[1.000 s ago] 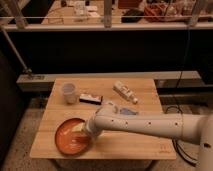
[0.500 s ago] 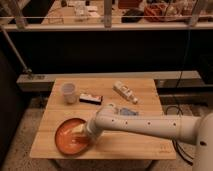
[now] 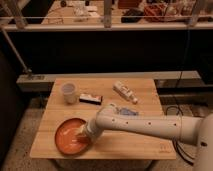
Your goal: Pick up the ceramic bowl
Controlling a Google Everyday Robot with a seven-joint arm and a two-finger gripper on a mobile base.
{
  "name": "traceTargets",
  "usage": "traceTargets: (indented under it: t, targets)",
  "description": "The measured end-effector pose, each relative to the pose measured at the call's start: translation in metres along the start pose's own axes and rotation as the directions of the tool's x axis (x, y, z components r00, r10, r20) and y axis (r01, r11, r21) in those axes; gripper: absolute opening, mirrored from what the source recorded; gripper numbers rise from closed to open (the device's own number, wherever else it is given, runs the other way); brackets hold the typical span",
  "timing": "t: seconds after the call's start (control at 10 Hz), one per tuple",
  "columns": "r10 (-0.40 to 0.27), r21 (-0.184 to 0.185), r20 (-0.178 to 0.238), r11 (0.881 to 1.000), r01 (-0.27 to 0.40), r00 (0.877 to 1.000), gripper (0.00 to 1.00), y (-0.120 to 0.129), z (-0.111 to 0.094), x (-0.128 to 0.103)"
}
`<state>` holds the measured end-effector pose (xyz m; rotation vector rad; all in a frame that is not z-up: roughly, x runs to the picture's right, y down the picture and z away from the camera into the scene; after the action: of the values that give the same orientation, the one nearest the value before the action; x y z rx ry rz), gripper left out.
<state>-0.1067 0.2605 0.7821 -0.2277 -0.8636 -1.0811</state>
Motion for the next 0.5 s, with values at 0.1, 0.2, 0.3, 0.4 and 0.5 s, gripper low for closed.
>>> traceTargets:
  t: [0.1,0.2,0.3,0.4,0.5]
  targets:
    - [-0.001,0.000,0.000,1.000,0.001,1.000,0.56,-0.0001,0.0001,-0.0001]
    - [0.000,0.002,0.005,1.000,0.000,1.000,0.55,0.0008,0.0023,-0.0005]
    - [-0.003,0.004,0.010,1.000,0.003,1.000,0.48,0.0024,0.0066,-0.0012]
    - [-0.010,0.008,0.012,1.000,0.010,1.000,0.36,0.0022,0.0079,-0.0021]
    - [-0.012,0.010,0.012,1.000,0.012,1.000,0.32,0.0019,0.0071,-0.0026]
